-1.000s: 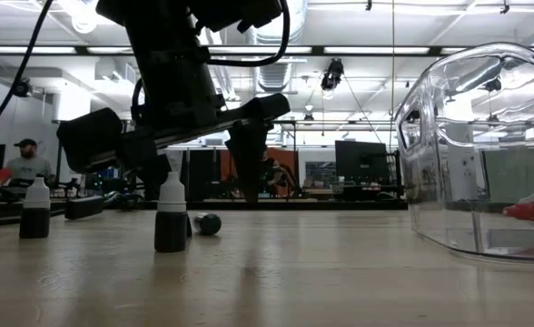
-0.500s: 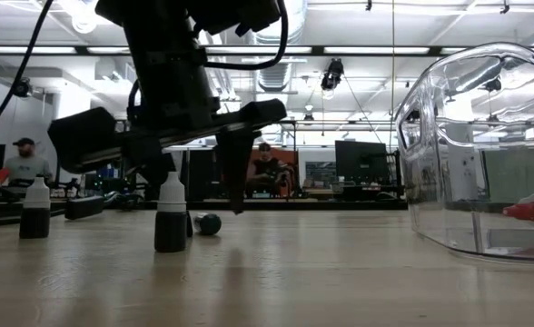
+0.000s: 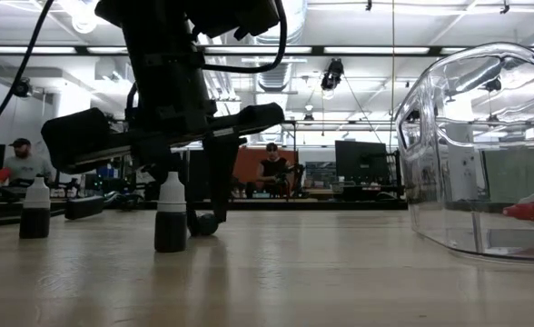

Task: Pick & Place food coloring
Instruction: Put the green food color into the transparent bin

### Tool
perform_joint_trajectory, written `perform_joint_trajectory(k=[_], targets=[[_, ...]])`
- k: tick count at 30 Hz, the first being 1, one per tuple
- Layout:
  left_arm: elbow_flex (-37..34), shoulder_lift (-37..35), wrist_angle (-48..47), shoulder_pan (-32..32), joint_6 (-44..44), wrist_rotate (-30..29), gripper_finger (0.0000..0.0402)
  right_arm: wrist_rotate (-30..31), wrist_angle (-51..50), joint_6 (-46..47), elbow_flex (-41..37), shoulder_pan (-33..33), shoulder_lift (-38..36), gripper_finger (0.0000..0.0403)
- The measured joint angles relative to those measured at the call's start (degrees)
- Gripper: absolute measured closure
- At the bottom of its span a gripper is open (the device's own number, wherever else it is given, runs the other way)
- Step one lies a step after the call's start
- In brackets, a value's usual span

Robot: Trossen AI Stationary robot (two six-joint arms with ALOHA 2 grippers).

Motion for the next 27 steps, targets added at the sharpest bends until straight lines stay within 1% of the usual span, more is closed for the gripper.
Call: perform_joint_trajectory(k=[5, 7, 11, 16, 21, 27], targets=[[-0.02, 0.02, -0.01, 0.11, 0.06, -0.89, 0.0358, -0.02, 0.07, -0.02, 0.0, 0.0, 0.0, 0.0154], [-0.01, 0.02, -0.12, 0.17, 0.07, -1.04, 0.0367, -0.02, 0.07, -0.02, 0.0, 0.0, 0.0, 0.0153], [-0.02, 0.02, -0.2, 0.22, 0.14, -1.06, 0.0372, -0.02, 0.07, -0.02, 0.0, 0.0, 0.0, 0.0152], [0.11, -0.09, -0.71, 0.31, 2.72, -3.91, 0.0374, -0.02, 0.07, -0.04, 0.0, 0.0, 0.0, 0.0152], [0.62, -1.05, -0.62, 0.33, 9.38, -5.33, 0.0375, -0.02, 0.01, -0.71, 0.19, 0.02, -0.06, 0.0152], [0.7, -3.63, -0.72, 0.33, 22.74, -8.09, 0.0376, -0.02, -0.78, -1.99, 2.93, 0.0, -0.11, 0.0152]])
